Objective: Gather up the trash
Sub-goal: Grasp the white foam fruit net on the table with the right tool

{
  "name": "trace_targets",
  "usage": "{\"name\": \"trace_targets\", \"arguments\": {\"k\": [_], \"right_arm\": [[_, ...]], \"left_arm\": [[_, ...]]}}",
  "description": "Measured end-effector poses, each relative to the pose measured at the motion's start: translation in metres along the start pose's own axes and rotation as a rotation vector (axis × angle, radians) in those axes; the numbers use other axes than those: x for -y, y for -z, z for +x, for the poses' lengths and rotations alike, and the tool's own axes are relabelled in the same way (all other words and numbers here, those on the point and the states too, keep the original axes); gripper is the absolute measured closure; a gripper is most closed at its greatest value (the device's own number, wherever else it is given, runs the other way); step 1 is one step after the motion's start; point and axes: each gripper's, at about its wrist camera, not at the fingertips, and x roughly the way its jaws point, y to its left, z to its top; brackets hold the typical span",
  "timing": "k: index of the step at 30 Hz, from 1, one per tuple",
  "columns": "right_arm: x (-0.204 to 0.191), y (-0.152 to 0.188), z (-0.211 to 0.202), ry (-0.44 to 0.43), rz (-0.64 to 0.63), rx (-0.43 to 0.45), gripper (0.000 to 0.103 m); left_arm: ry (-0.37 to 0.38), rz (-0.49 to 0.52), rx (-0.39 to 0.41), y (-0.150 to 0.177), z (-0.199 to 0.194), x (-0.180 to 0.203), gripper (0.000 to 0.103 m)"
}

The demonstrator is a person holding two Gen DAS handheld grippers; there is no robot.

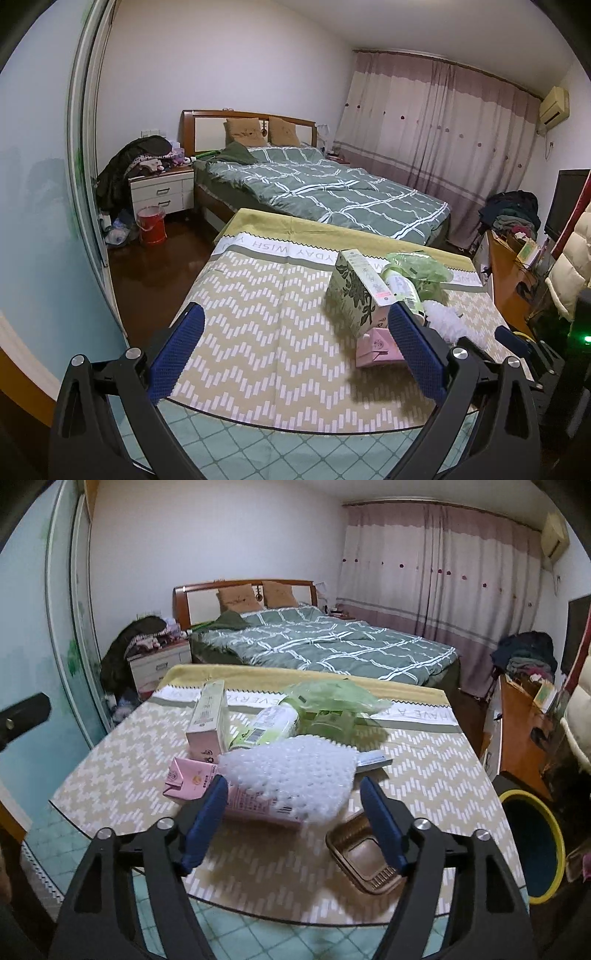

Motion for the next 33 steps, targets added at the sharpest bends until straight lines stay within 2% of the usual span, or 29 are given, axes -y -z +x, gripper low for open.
{"name": "trace_targets", "arguments": {"k": [8,10,12,13,14,17,26,33], "right_arm": [[0.003,-0.003,0.022,0.039,-0.036,-0.023,0.031],[0.005,-0.003,0.022,0.034,-0.030,-0.025,0.044],[0.009,-0.003,0.024,0.019,-0.021,-0.039,0.064],[0.011,-0.002,0.025,0.014,-0.016,-0.045,0.070],[0.012,-0.002,0.026,0.011,-0.011,-0.049,0.083],[0.018,-0.001,0.025,-0.004,0.011,-0.042,0.092],[0.032,-0.003,-0.009,-0.088,0.060,0.030,0.093],[0.047,-0.011,-0.042,-0.076,0.101,0.118,0.093]], "left_arm": [[0.019,0.010,-0.024,0.004,0.006,0.009,0.005],[0.022,0.014,-0.027,0.005,0.007,0.012,0.005],[0.026,0.016,-0.031,0.005,0.008,0.014,0.005],[0.027,0.019,-0.034,0.006,0.009,0.016,0.005],[0.028,0.021,-0.035,0.006,0.009,0.017,0.005],[0.031,0.027,-0.041,0.007,0.010,0.020,0.005],[0.035,0.038,-0.052,0.011,0.014,0.027,0.005],[0.048,0.054,-0.062,0.014,0.013,0.034,0.005]]}}
